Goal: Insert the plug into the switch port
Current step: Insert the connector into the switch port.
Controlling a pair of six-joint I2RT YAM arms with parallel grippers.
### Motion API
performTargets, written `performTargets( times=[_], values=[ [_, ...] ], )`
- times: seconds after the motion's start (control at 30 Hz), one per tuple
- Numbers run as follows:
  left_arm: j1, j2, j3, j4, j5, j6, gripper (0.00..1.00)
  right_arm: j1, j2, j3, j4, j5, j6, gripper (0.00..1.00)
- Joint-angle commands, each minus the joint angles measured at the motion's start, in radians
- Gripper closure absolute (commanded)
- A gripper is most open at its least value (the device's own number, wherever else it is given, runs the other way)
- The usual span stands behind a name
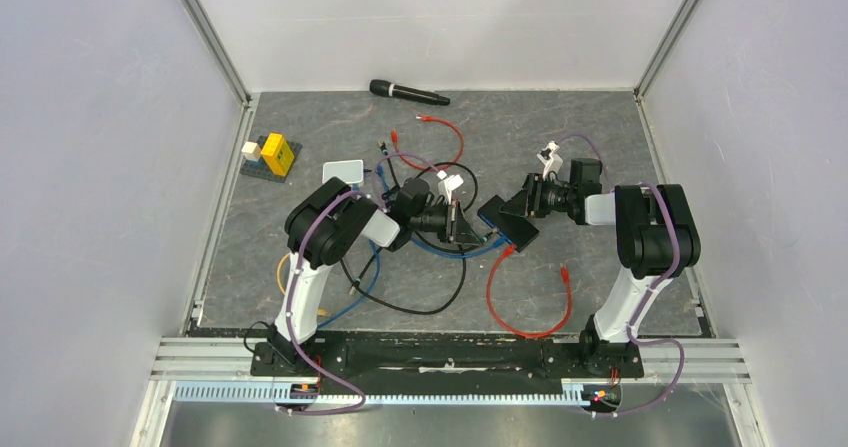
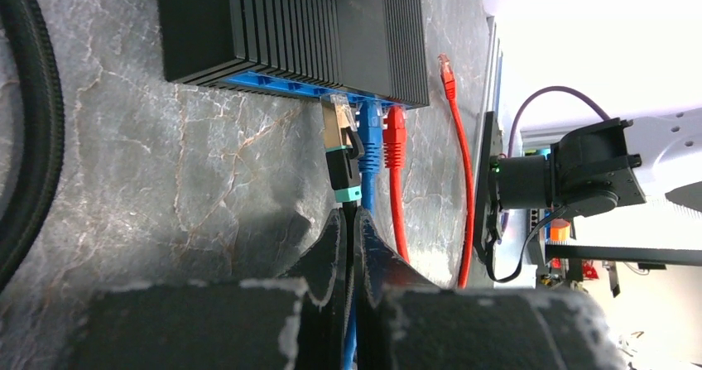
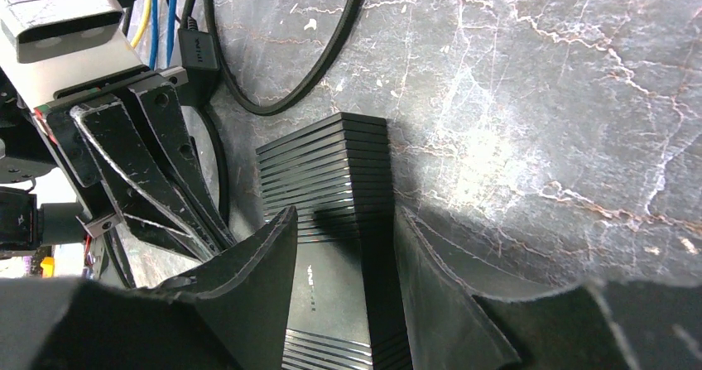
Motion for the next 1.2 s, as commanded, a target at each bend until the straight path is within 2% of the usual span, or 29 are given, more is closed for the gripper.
performTargets(
  times=[0.0,0.7,1.0,1.1,1.17],
  values=[
    [0.004,-0.001,-0.012,0.206,-0.068,-0.089,0.98,0.005,0.035,-0.048,-0.146,0.035,-0.004,0.51],
    [-0.003,0.049,0.012,0.077,-0.163,-0.058,0.98,0.005,0.006,-0.087,-0.135,0.041,0.025,0.52],
    [-0.042,0.069,0.036,0.067,-0.222,-0.122,0.98,0.005,-0.008,-0.164,-0.044,0.042,0.102,0.57],
    [-0.042,0.074,0.025,0.077,-0.243,-0.189,0.98,0.006,-0.022,-0.205,0.001,0.065,0.166,0.59],
    [-0.042,0.068,-0.011,0.139,-0.283,-0.245,0.98,0.005,-0.035,-0.246,0.067,0.089,0.225,0.59]
  ],
)
